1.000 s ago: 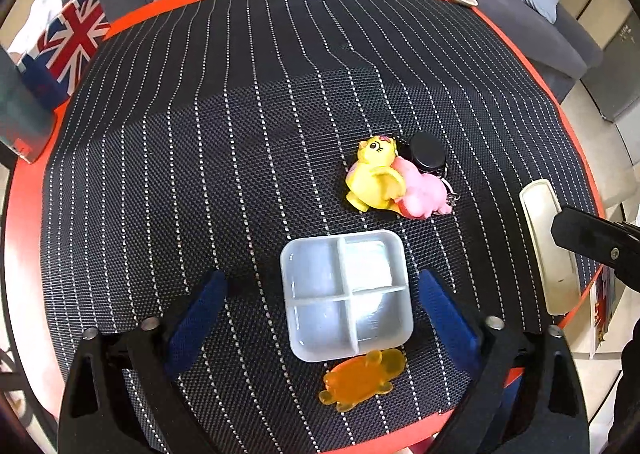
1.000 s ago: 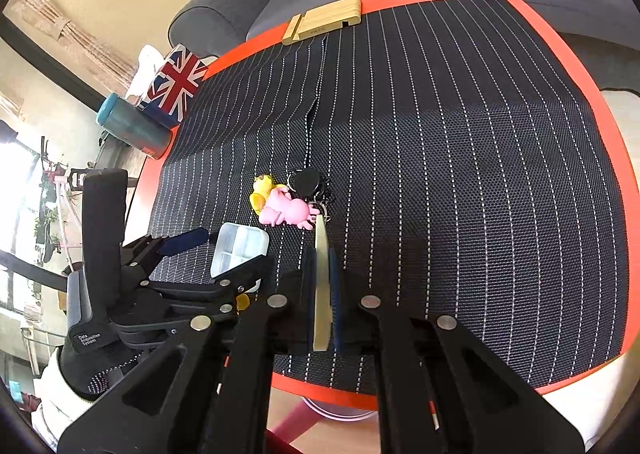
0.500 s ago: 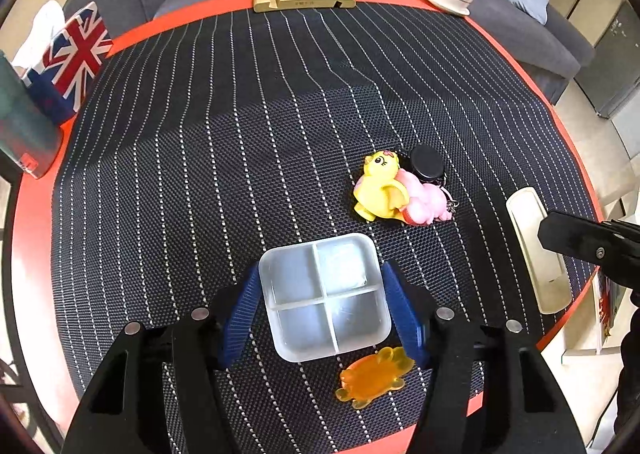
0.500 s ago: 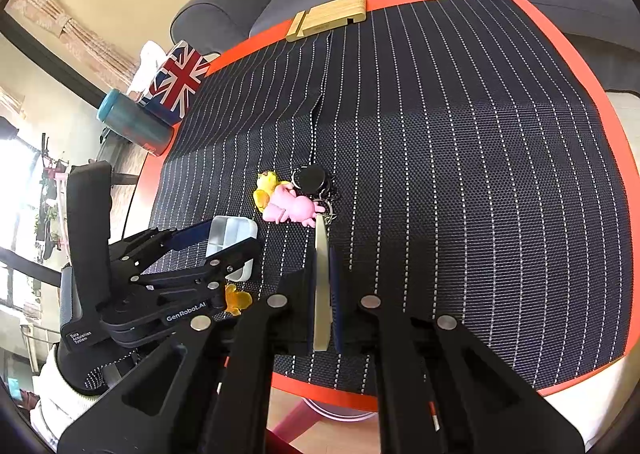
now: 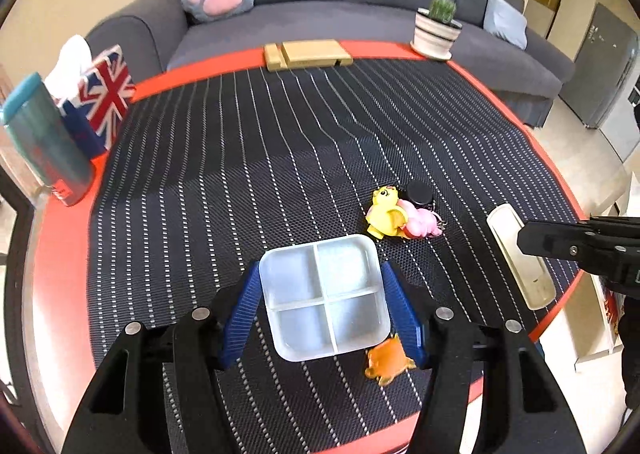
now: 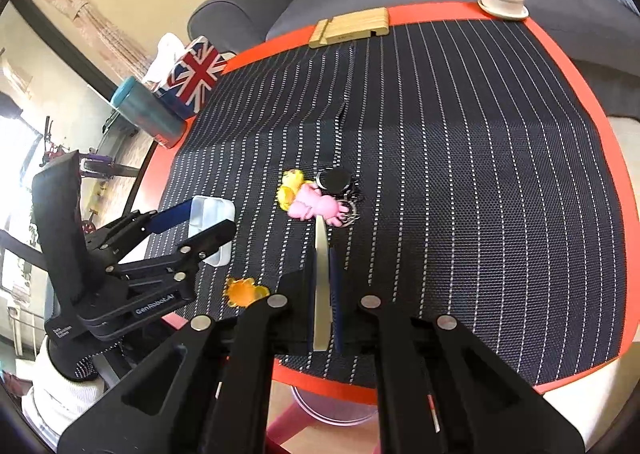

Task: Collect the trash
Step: 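Carry tray and stick over the bin while the right gripper opens to drop the stick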

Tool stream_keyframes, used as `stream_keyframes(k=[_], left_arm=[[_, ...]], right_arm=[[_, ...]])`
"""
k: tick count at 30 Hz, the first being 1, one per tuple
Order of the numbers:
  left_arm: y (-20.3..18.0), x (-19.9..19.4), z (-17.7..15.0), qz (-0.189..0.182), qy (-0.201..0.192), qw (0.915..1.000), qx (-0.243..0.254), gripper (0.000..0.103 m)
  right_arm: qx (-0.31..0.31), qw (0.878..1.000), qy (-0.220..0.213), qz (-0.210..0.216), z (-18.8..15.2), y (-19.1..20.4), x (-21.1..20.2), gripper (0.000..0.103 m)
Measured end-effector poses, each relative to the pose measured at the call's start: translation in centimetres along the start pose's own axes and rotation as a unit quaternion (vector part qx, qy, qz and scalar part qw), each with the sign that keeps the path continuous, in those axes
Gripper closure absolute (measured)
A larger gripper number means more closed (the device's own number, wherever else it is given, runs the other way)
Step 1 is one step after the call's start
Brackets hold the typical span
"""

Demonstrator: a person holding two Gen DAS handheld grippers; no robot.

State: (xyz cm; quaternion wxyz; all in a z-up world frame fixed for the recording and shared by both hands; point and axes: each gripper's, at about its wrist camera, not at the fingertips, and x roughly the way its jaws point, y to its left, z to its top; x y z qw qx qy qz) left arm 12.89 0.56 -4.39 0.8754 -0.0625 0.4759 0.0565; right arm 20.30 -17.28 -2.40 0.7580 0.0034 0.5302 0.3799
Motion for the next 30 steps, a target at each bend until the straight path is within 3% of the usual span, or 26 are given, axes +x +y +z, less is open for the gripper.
stream_keyframes(k=[13,23,30], left_arm=[[-1.1,-6.6,-4.7,-0.038,-0.072,0.9964,0.023,0.044],[-2.5,-9.4,-9.1,-0.066,-0.097,0.9922,0.042,0.044],[-3.1,-9.5,-11.9,-0.099,-0.090,0.9902,0.040,0.044]], right_arm=[[-0.067,0.997,-0.032,-0.005,-5.4,3.8,-2.9,0.097],[-0.076,0.996,-0.043,0.004,-10.4,4.0,-4.4,0.097],[-0.069,0.997,-0.034,0.015,-13.1,3.7,-4.3,0.097]])
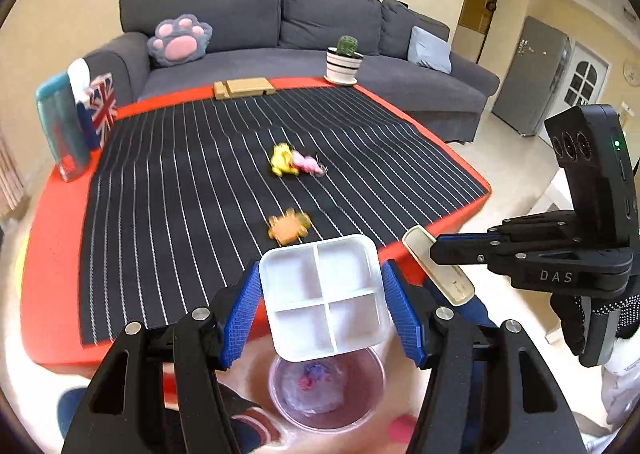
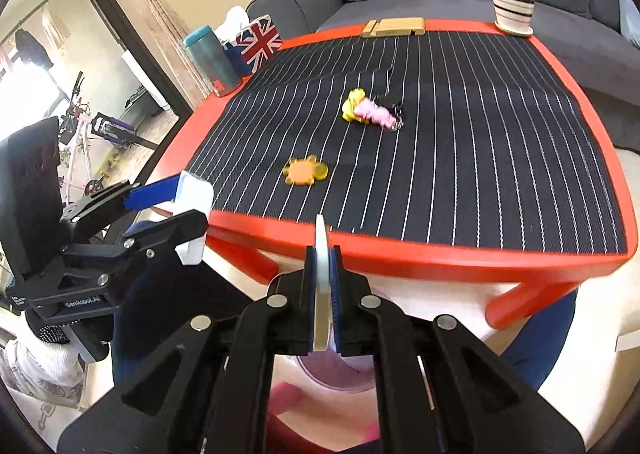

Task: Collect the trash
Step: 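Carry tray and stick over the bin while the right gripper opens to drop the stick, then open the left gripper to drop the white tray into the bin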

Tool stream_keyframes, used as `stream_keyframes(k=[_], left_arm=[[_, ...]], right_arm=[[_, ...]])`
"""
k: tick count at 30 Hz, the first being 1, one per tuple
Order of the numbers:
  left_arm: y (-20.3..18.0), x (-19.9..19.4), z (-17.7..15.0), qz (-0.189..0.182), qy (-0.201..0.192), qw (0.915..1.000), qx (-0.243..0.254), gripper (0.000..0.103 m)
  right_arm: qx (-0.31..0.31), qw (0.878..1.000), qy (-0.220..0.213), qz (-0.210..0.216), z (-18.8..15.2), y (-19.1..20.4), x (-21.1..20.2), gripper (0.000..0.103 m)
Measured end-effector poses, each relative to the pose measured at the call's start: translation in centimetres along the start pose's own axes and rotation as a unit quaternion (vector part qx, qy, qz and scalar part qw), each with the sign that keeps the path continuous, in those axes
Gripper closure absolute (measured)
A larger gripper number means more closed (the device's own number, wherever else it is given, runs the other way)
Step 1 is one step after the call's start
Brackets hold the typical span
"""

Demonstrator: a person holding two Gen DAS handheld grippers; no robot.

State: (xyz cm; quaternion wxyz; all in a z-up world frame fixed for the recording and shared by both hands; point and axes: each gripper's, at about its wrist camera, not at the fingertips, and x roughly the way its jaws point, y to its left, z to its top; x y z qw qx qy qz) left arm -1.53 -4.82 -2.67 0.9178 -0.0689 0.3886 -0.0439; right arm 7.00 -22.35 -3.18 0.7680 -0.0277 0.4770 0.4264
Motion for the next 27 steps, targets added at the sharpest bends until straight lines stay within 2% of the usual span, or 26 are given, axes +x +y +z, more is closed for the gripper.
stream_keyframes(k=[11,20,22,23,24,25,27], left_arm=[[-0.1,-0.1,-3.2,-0.008,0.016,0.9998,-0.006,0.043],[0.0,-0.2,-3.6,-0.013,0.020,0.9996,-0.012,0.043],[0.1,-0.1,-3.6,-0.014,0.020,0.9996,-0.012,0.043],[0.2,-0.1,-3.6,-0.014,0.021,0.9996,-0.011,0.043],[0.1,-0.1,-3.6,-0.014,0.021,0.9996,-0.011,0.043],[0.1,-0.1,-3.6,-0.014,0.021,0.9996,-0.011,0.043],[0.1,-0.1,-3.6,-0.013,0.021,0.9996,-0.012,0.043]], right_arm=[[-0.025,0.999,0.033,0.006,-2.8,1.3,1.5,0.097],[-0.035,0.998,0.042,0.025,-3.0,2.0,2.3,0.096],[-0.036,0.998,0.039,0.027,-3.0,2.1,2.3,0.094],[-0.035,0.998,0.039,0.026,-3.0,2.0,2.4,0.089],[-0.033,0.999,0.035,0.024,-3.0,1.9,2.3,0.067],[-0.031,0.999,0.030,0.025,-3.0,1.8,2.2,0.039],[-0.027,0.999,0.022,0.028,-2.9,1.6,2.0,0.026]])
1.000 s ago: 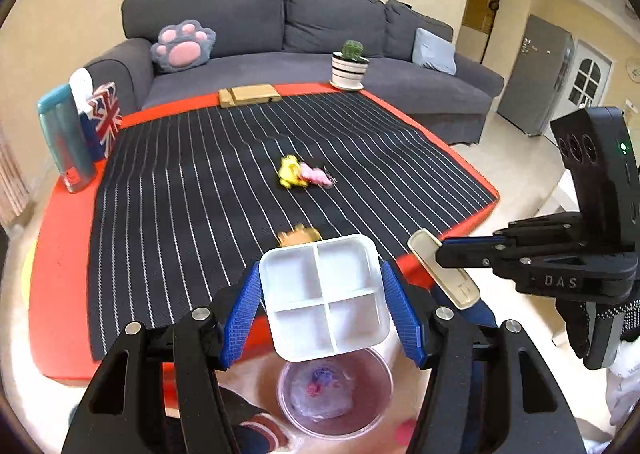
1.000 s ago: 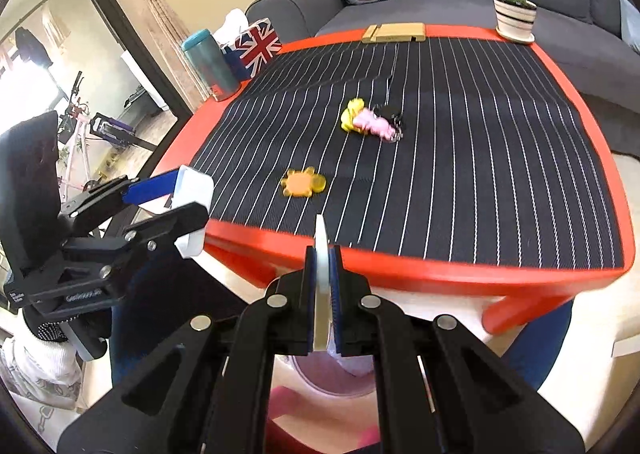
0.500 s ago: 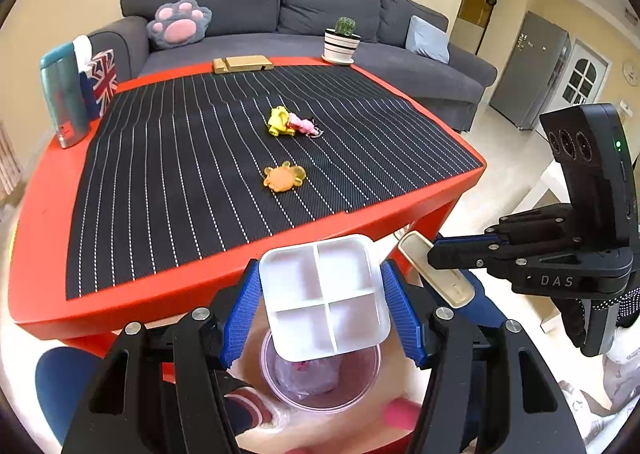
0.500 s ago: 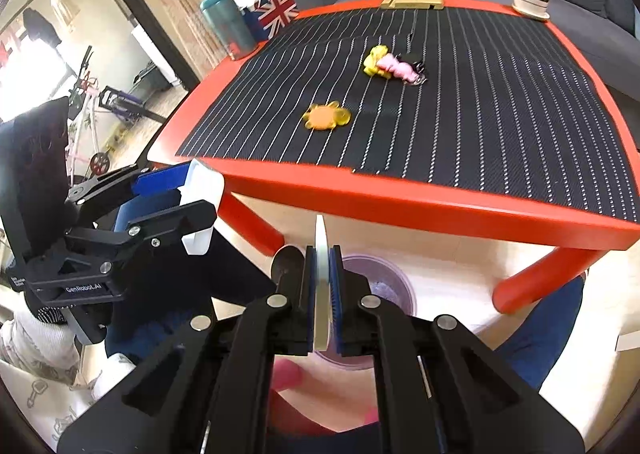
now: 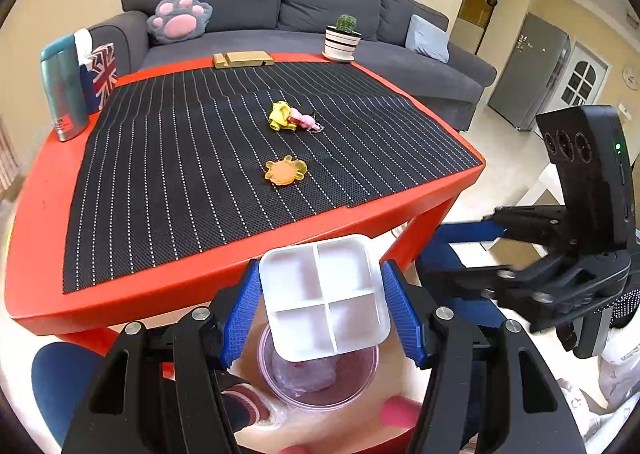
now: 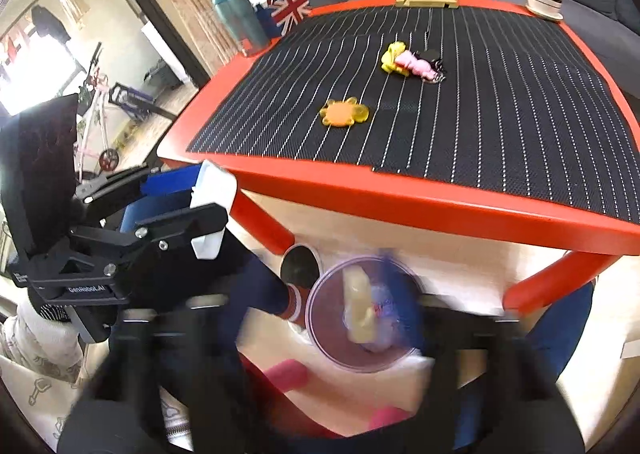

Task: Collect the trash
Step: 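Open the left gripper to drop the white tray into the bin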

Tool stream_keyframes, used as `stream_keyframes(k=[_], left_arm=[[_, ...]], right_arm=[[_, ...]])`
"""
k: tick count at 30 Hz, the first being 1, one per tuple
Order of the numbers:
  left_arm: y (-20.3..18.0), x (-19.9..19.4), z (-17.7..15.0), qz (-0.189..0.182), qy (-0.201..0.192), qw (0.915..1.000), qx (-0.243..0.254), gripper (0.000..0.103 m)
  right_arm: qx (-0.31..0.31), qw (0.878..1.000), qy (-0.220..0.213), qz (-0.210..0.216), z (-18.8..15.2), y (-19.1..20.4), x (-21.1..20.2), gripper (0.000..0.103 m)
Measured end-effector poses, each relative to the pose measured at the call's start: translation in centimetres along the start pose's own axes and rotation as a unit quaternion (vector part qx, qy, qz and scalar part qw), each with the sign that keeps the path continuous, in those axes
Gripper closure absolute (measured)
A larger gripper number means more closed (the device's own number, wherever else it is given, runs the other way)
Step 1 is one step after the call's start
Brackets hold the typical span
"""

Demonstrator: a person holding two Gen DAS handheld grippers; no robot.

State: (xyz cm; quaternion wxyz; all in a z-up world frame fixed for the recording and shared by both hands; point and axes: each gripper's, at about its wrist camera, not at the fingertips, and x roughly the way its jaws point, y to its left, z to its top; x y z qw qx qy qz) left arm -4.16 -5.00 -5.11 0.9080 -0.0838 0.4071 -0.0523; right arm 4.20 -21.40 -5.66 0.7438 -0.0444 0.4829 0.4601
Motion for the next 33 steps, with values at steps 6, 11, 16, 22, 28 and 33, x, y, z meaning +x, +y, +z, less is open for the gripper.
stream_keyframes(k=[6,11,16,22,28,33], left_arm=[[-0.1,0.2,-0.2,0.000,0.004,1.0000,0.000,0.043],[-0.4,0.3,-0.4,-0.003,0.007,1.0000,0.004,0.043],[-0.5,0.4,-0.5,-0.004,0.011,0.9999,0.006,0.043],[-0.8,0.6,-0.5,-0.006,0.015,0.9998,0.010,0.044],[-1.2,0.5,-0.3,-0.008,0.015,0.9997,0.016,0.043],[-1.4,0.4,-0.1,-0.013,0.015,0.9996,0.020,0.043]], right_arm=[[0.006,1.000,-0.008,-0.014,0.1,-0.3,-0.5,0.012],[0.011,1.000,-0.012,-0.022,0.1,-0.5,-0.8,0.010],[0.016,0.999,-0.017,-0.029,0.0,-0.9,-1.2,0.009],[0.020,0.999,-0.025,-0.037,0.1,-1.2,-2.0,0.009],[0.020,0.998,-0.033,-0.042,0.5,-1.3,-2.6,0.009],[0.022,0.998,-0.037,-0.044,0.6,-1.5,-3.0,0.009]])
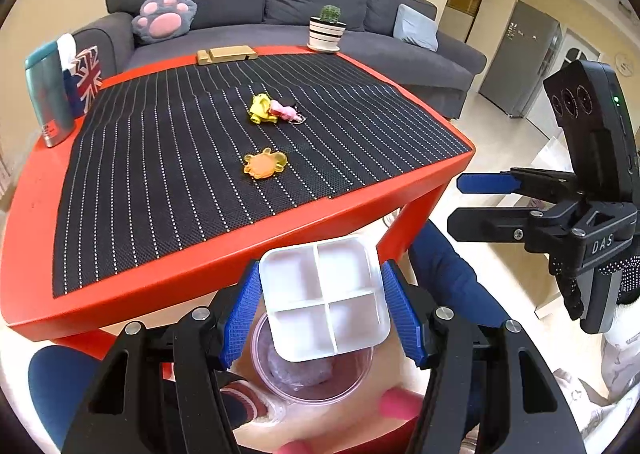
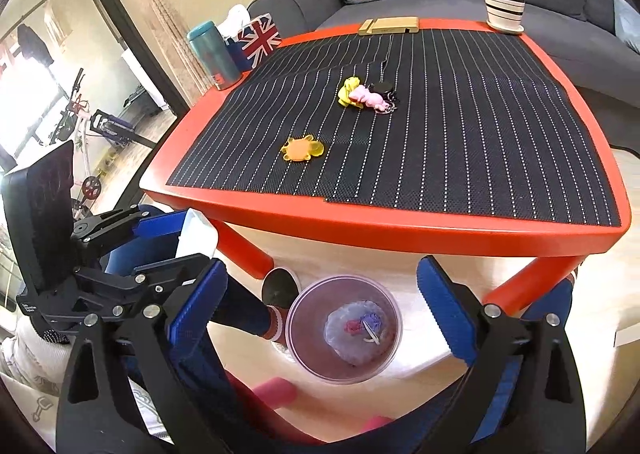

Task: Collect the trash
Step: 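Open the left gripper to drop the white tray into the bin, then reach the left gripper to the orange turtle toy and grasp it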

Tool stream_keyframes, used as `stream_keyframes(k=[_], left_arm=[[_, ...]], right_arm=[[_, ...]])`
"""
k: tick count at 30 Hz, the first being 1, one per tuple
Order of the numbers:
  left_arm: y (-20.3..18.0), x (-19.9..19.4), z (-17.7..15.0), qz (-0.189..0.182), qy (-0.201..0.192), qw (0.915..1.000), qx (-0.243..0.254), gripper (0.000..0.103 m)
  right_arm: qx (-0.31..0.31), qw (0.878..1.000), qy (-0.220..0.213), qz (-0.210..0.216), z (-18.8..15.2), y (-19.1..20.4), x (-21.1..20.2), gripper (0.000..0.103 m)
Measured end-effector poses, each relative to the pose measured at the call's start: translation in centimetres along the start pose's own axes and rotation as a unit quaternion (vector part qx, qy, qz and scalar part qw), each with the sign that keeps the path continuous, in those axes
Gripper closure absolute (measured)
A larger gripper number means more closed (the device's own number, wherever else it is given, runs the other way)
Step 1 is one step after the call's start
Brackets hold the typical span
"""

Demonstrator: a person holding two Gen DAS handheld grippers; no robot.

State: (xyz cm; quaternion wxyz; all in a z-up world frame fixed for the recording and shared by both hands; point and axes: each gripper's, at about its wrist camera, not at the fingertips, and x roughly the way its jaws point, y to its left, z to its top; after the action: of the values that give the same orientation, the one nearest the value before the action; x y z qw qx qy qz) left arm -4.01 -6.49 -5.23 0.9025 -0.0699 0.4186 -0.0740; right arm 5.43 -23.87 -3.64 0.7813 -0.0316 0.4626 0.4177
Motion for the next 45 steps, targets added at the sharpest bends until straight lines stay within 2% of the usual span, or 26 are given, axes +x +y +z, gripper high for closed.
stream_keyframes(k=[3,6,9,32,45], left_arm=[[-0.2,0.0,0.1,-0.002,-0.001,1.0000,0.002,0.043],[0.1,0.0,0.2,-0.008,-0.008,0.9999,-0.012,0.013],[0.4,0.3,0.3,-0.008,-0.005,0.9998,-0.019,0.008],[1.6,0.5,0.4,0.002,0.003,0.9989,-0.046,0.008],[2.3,1.4,3.6,0.014,0.009,0.9992,-0.035,0.008]], right_arm=[[0.001,1.000,-0.002,-0.001,0.1,-0.1,-0.1,0.009],[0.003,1.000,-0.002,-0.002,0.0,-0.3,-0.2,0.009],[0.005,1.000,-0.001,-0.003,0.0,-0.4,-0.1,0.009],[0.006,1.000,0.004,-0.001,-0.2,-0.2,0.3,0.007],[0.010,1.000,0.000,-0.007,0.8,-1.0,0.2,0.007]])
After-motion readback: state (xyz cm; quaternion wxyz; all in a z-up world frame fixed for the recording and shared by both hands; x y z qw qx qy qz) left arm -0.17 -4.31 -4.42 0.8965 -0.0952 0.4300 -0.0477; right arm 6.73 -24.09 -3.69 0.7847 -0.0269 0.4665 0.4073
